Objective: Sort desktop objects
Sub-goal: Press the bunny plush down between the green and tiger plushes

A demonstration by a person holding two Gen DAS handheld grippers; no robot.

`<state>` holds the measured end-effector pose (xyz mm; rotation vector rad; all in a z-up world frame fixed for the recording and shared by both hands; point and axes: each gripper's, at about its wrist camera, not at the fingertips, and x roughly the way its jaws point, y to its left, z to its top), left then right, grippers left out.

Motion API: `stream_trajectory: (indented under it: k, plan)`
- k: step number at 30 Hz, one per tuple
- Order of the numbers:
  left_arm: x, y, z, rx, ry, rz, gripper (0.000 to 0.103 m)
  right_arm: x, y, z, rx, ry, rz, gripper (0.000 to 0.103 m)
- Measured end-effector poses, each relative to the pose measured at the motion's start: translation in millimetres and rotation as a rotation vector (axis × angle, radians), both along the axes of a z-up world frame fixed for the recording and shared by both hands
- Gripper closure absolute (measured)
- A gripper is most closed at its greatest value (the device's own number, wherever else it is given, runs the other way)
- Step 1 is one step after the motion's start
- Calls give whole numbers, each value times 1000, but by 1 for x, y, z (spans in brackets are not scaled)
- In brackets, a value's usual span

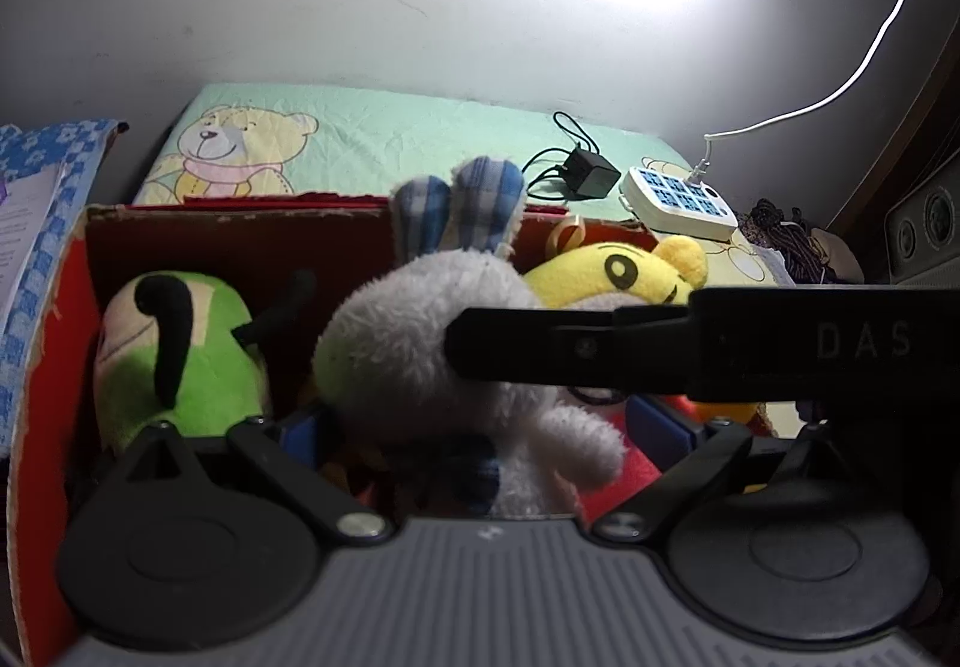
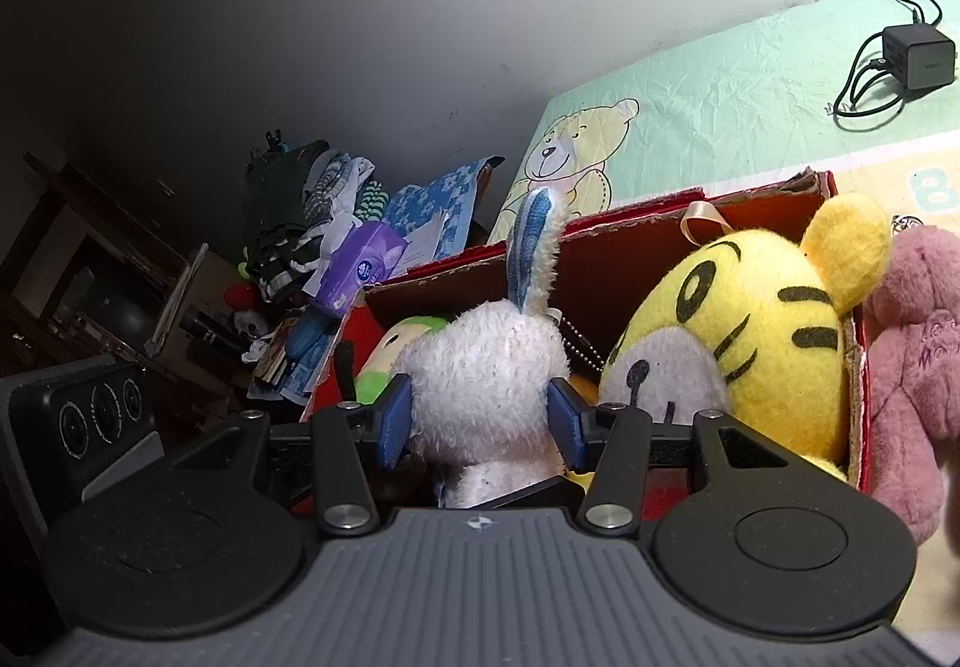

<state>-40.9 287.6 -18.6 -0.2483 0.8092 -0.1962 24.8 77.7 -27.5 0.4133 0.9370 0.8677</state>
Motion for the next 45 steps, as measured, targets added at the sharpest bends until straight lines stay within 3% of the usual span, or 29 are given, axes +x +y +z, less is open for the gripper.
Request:
stream_trajectory:
  k: [11,15,20,24,39,43,45]
  plan:
    - [-4,-1,-5,6,55,-53,2,1,1,-3,-34,68,-13,52]
    - [-5,-9,-10,62,51,-60,2,6,5,-9,-55,56,-41,53]
    - [-3,-9,-11,77,43,-53,3,7,5,-12,-56,28,-66,55]
    - [-3,-11,-10,111,44,-62,3,3,11,-11,-114,-13,-58,55]
    - [-1,-14,-11,137,45,-89,2,-2,-2,-3,-17,-42,-118,53]
    - [-2,-10,-8,129,44,-100,2,0,-4,0,2,-34,-89,77]
    - [-3,-6,-7,122,48,-99,2,1,-6,-3,18,-8,-78,78]
